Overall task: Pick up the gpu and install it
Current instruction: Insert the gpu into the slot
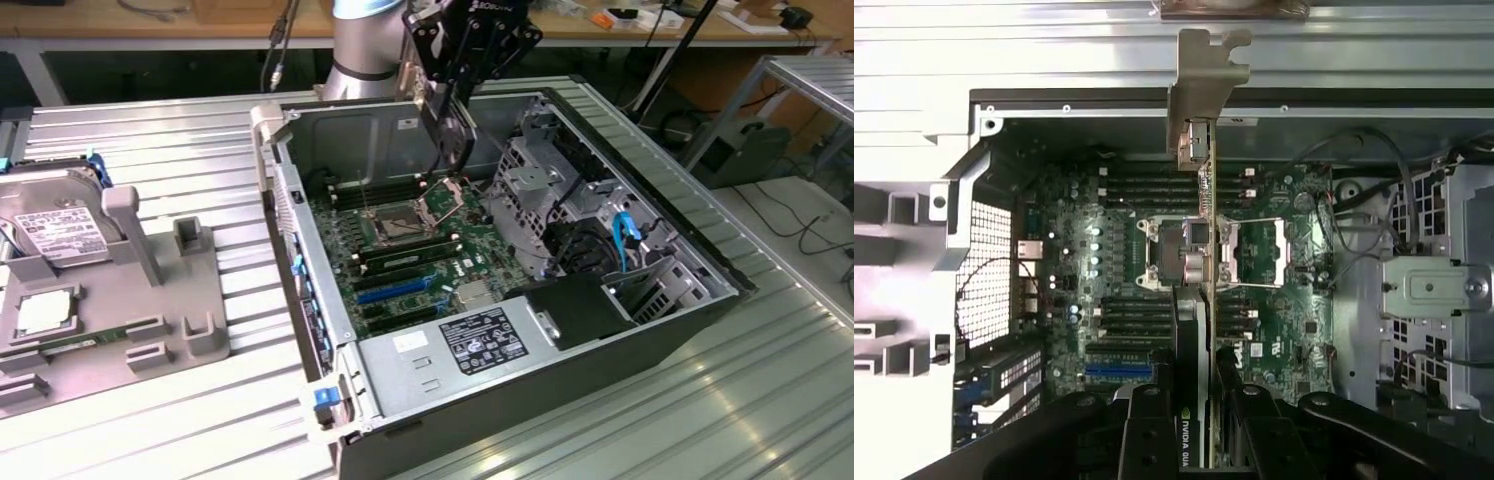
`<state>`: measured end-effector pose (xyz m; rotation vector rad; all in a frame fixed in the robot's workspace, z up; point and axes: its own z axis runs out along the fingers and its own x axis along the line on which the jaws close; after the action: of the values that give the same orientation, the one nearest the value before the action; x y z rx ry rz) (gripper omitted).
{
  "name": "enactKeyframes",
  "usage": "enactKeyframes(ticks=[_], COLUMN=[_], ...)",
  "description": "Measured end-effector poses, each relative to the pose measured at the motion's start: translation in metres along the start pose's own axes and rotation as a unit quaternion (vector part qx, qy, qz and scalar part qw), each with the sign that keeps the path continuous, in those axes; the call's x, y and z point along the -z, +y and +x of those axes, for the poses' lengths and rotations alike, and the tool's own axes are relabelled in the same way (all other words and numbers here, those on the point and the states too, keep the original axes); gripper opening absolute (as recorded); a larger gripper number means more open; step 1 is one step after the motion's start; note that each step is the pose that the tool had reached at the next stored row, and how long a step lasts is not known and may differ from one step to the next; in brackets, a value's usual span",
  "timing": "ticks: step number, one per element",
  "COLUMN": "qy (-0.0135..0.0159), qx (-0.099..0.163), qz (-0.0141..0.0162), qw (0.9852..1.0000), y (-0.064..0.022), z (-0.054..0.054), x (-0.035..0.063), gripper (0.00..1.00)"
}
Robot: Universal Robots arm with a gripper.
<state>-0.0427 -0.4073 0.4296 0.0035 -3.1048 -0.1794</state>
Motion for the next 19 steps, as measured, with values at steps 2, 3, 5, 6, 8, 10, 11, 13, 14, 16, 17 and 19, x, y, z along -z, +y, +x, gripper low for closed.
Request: enactKeyframes(ticks=[2,3,5,6,8,10,11,13,14,16,17,19], qy=[0.0000,0.0000,0.0000,0.0000,0.0000,0.0000,0.0000,0.0004,0.0007,0.0014,0.0018,0.0032], qx=[0.000,0.000,0.000,0.000,0.000,0.000,0.000,0.003,0.006,0.012,0.015,0.027], qz=[-0.0017,-0.0027,-0.0051,-0.0060,-0.0065,-0.0065,-0.0065,-0.0064,-0.0063,-0.0062,-0.0060,-0.0057], qw=[1.0000,1.0000,1.0000,1.0000,1.0000,1.0000,1.0000,1.0000,1.0000,0.9999,0.9999,0.9996], y=[-0.0001,-0.0002,-0.0003,-0.0004,-0.0004,-0.0004,-0.0004,-0.0005,-0.0005,-0.0005,-0.0005,-0.0005], z=[0.0000,0.0000,0.0000,0.0000,0.0000,0.0000,0.0000,0.0000,0.0000,0.0000,0.0000,0.0000], x=[0.0000,0.0001,0.0001,0.0001,0.0001,0.0001,0.0001,0.0001,0.0001,0.0000,0.0001,0.0000], gripper=[0.27,0.27,0.27,0.27,0.27,0.27,0.27,0.27,0.27,0.27,0.27,0.27])
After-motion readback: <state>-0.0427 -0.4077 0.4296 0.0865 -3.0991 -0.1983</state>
